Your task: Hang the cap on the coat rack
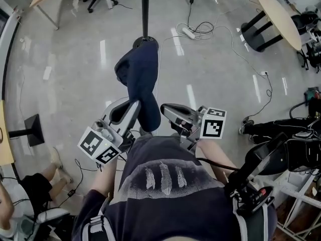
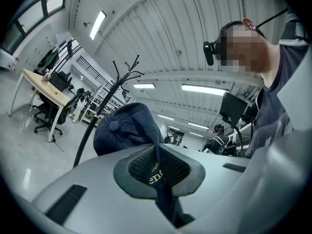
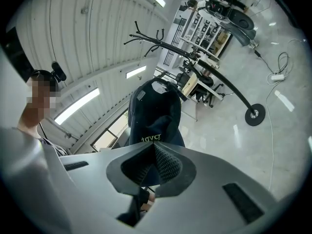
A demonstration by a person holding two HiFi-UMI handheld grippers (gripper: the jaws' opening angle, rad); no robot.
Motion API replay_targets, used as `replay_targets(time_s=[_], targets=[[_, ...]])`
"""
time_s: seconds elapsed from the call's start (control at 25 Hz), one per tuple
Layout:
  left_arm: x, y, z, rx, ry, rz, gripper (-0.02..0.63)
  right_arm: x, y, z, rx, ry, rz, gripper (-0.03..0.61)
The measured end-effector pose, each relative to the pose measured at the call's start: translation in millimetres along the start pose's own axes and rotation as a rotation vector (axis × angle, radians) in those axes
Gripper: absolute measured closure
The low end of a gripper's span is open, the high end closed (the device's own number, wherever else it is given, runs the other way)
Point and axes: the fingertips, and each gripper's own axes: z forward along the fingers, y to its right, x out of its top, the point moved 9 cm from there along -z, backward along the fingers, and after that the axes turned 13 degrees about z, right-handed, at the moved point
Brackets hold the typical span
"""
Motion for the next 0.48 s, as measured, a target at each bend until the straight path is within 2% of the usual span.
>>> replay_targets(time_s=[0.24,0.48], targets=[[0,-7,0,0.048,0.018,-0.018,0.589,4,1,4,-0.002,-0.037,0.011,0.574],[8,-3,27,0.080,0.011,0.001,0.589,31,14,-8,0.015,-0.037,0.029,0.574]])
